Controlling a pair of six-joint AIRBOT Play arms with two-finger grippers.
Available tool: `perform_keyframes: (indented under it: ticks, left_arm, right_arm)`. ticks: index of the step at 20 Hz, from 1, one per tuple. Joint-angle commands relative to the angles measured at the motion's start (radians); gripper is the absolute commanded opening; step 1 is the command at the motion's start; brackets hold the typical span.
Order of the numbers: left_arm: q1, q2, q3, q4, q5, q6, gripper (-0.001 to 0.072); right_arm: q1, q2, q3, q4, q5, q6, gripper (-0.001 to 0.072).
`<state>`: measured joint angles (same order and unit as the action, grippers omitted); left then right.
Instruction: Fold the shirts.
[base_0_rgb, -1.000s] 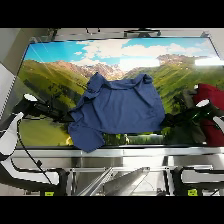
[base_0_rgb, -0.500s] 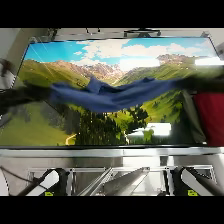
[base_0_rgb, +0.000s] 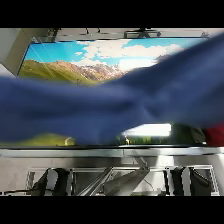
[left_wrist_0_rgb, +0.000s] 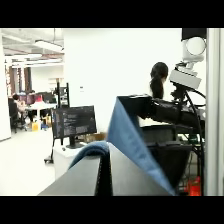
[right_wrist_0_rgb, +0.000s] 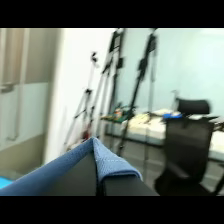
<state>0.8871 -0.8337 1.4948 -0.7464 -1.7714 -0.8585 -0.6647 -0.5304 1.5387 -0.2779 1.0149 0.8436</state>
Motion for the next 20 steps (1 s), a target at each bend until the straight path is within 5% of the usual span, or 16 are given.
perform_keyframes:
  ticks: [1,5,11,16,20]
  left_arm:
    - [-0.083,-0.038,0.074,0.291,0.085,-0.056,0.0023]
    - [-0.386,-0.163,0.014,0.709,0.261,-0.069,0.0023]
    - [-0.659,-0.537,-0.069,1.143,0.422,-0.039,0.0022]
    - [-0.626,-0.875,-0.067,1.224,0.612,-0.039,0.0022]
    - [-0.6,-1.091,0.071,1.203,0.628,-0.038,0.0022]
  right_arm:
    - [-0.016,-0.016,-0.008,-0.072,0.007,0.03,0.0015]
    - [0.084,-0.209,-0.158,0.023,0.174,0.0,0.0014]
    - [0.321,-0.549,-0.448,-0.032,0.051,-0.085,0.0014]
    - [0.402,-0.995,-0.458,0.002,-0.14,-0.174,0.0013]
    - [0.398,-1.316,-0.266,0.142,-0.095,-0.196,0.0013]
